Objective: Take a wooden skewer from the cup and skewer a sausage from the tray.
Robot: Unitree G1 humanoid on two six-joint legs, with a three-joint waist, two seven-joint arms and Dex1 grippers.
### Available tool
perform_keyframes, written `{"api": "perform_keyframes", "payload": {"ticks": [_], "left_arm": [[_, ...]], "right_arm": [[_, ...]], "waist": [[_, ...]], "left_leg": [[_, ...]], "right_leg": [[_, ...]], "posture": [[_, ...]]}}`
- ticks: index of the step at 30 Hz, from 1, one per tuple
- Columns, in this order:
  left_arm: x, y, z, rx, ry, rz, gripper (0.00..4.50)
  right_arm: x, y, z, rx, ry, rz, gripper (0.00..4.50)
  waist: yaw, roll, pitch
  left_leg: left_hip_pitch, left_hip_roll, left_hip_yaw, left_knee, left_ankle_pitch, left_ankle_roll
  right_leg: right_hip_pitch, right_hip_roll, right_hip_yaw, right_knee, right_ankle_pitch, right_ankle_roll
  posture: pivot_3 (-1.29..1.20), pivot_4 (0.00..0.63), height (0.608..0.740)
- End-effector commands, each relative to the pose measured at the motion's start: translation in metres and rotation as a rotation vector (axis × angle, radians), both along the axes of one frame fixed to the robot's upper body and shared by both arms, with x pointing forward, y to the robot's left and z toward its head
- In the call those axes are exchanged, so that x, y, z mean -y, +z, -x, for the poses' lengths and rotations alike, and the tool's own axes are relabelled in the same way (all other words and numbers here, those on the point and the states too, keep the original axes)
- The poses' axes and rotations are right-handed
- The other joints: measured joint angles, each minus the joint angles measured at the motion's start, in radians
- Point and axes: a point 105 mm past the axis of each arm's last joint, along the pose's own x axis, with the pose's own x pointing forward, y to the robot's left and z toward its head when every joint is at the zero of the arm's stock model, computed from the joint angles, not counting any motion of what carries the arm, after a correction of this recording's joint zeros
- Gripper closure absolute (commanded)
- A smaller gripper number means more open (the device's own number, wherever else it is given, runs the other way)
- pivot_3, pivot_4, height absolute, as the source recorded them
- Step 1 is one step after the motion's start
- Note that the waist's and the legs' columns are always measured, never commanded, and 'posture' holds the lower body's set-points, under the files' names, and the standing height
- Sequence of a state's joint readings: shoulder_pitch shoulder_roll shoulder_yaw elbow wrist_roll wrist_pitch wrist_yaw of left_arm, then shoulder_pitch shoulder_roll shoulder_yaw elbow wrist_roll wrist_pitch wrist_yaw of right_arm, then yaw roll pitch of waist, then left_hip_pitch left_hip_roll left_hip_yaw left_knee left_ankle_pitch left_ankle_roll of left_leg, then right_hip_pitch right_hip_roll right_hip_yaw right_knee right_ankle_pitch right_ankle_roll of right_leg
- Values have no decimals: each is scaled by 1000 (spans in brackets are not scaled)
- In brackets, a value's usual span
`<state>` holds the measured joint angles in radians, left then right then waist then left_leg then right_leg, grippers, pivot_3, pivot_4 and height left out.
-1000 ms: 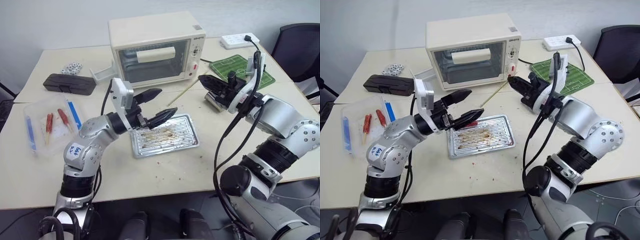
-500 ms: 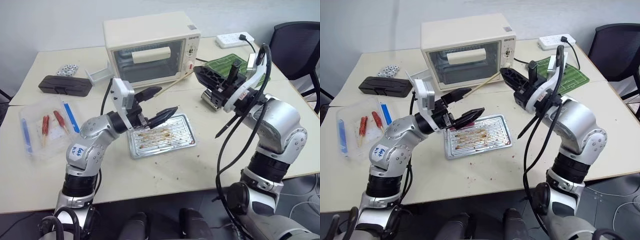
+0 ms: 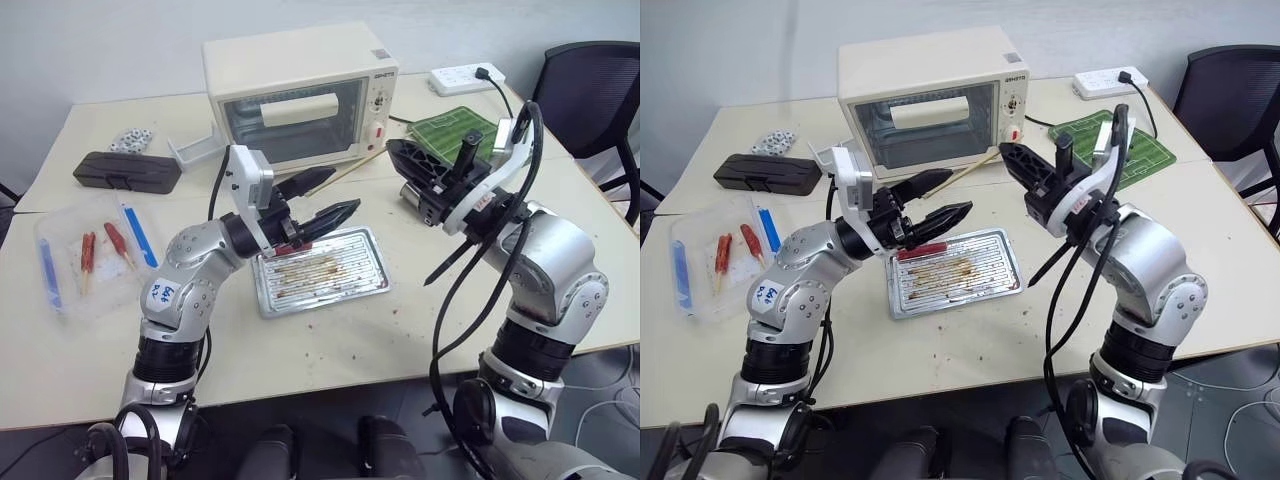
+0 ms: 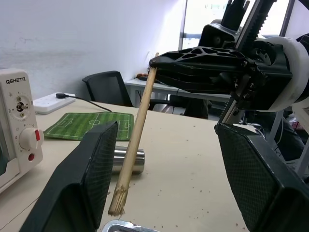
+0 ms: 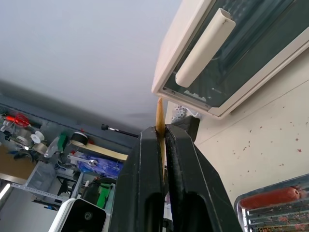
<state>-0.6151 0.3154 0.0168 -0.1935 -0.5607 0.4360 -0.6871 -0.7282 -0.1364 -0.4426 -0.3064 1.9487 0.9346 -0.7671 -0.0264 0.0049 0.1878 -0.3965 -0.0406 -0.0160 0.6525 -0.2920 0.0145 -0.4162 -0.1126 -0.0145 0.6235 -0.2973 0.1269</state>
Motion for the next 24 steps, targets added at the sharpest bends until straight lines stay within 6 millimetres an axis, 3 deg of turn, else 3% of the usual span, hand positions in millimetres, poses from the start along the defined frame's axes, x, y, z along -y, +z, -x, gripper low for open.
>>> {"api": "perform_keyframes", "payload": {"ticks": [1, 8, 11, 15, 24], "left_arm": [[-3, 8, 2, 46, 0, 11, 1064], [-6, 8, -4, 38, 7, 28, 1064], [-6, 9, -4, 42, 0, 35, 1645], [-3, 10, -6, 45, -4, 27, 2797], [1, 17, -5, 66, -22, 33, 2797]], "right_arm": [[2, 10, 9, 62, 10, -14, 4308], [5, 12, 10, 80, 12, -12, 4308], [5, 13, 10, 90, 13, -19, 4308], [4, 14, 12, 99, 15, -22, 4308], [7, 12, 12, 96, 6, -15, 4308]], "waist": [[1, 0, 0], [0, 0, 0], [1, 0, 0], [1, 0, 0], [1, 0, 0]], "left_leg": [[0, 0, 0, 0, 0, 0], [0, 0, 0, 0, 0, 0], [0, 0, 0, 0, 0, 0], [0, 0, 0, 0, 0, 0], [0, 0, 0, 0, 0, 0]], "right_leg": [[0, 0, 0, 0, 0, 0], [0, 0, 1, 0, 0, 0], [0, 0, 1, 0, 0, 0], [0, 0, 1, -1, 0, 0], [0, 0, 1, -1, 0, 0]], "posture": [[0, 150, 740], [0, 150, 740], [0, 150, 740], [0, 150, 740], [0, 150, 740]]}}
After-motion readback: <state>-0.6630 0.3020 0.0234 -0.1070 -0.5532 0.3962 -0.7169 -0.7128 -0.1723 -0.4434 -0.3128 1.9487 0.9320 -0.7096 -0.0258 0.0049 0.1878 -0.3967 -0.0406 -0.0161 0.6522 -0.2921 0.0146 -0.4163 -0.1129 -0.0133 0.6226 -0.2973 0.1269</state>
